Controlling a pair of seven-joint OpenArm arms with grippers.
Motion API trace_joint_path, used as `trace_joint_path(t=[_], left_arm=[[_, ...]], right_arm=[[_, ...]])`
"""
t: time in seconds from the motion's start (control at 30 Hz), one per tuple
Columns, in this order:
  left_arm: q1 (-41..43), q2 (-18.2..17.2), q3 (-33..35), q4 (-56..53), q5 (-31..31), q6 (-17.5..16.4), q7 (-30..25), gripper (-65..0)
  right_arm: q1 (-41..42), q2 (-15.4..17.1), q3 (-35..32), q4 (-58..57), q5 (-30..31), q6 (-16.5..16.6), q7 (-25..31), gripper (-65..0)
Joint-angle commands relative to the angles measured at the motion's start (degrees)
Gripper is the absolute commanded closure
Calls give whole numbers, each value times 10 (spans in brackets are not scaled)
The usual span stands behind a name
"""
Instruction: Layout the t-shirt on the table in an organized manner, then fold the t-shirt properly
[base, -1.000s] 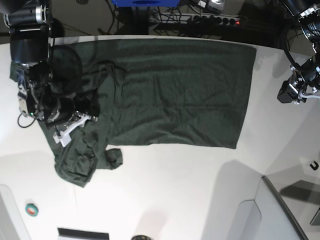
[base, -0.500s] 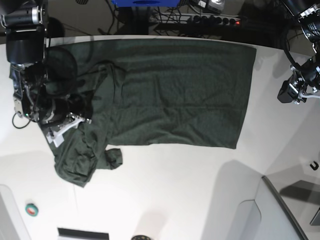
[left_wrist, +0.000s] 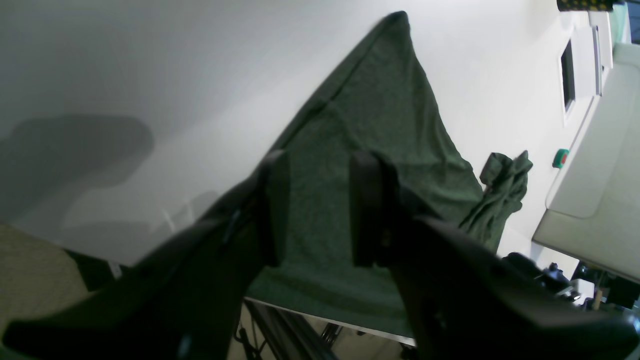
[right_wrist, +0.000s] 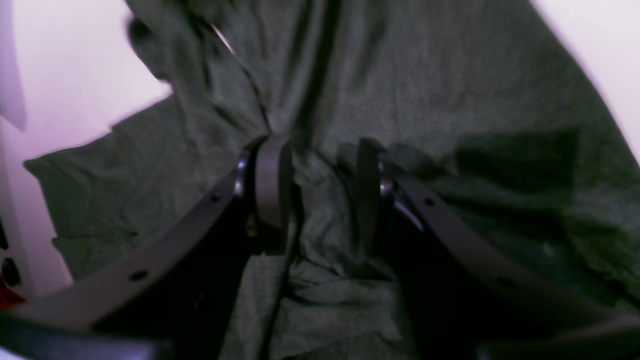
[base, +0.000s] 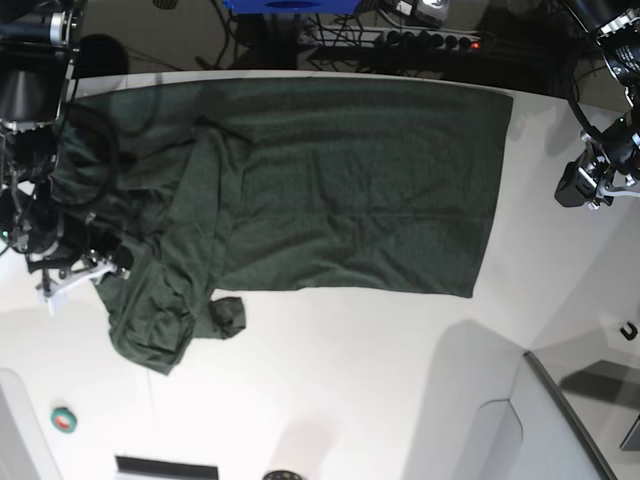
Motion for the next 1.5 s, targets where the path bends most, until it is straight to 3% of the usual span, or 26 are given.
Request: trace_joint_path(t=[0.0,0.17,0.2,0.3,0.33,0.57,0.63,0.8,1.07,1.2,1.33,1.4,1.47], left_arm=[[-4,-12,-3,8,-11,-1,-2,-189],[-1,-12,-3,8,-11,-1,-2,-189],[0,-12,-3,8,-11,-1,-2,-189],[1,-12,-3,8,-11,-1,-2,-189],[1,-12,-3,8,-11,-1,-2,-189],[2,-12,-3,8,-11,-1,-2,-189],[2,-12,-3,8,-11,-1,-2,-189],[2,-12,-3,8,-11,-1,-2,-189],[-2,-12,-2,8,-11,-1,-2,-189],[-4,-12,-2,8,-11,-1,-2,-189],[-4,-12,-2,8,-11,-1,-2,-189],[-4,-12,-2,8,-11,-1,-2,-189],[-4,-12,-2,8,-11,-1,-2,-189]], right_arm=[[10,9,2,0,6,-3,8,-209],[31,30,30,-90,6,-3,35,-197],[32,36,30,-100,6,-3,40,-173],[33,42,30,-104,6,-3,50,-12],[33,42,30,-104,6,-3,51,0],[36,43,30,-130,6,-4,52,-2],[46,46,34,-163,5,-20,52,-2],[49,63,39,-216,5,-29,113,-2],[44,80,38,-204,8,-13,128,-3],[12,62,42,-96,10,22,129,-30],[-29,38,36,13,10,22,124,-201],[-34,17,24,42,8,22,86,-302],[-30,2,12,43,9,22,48,-312]])
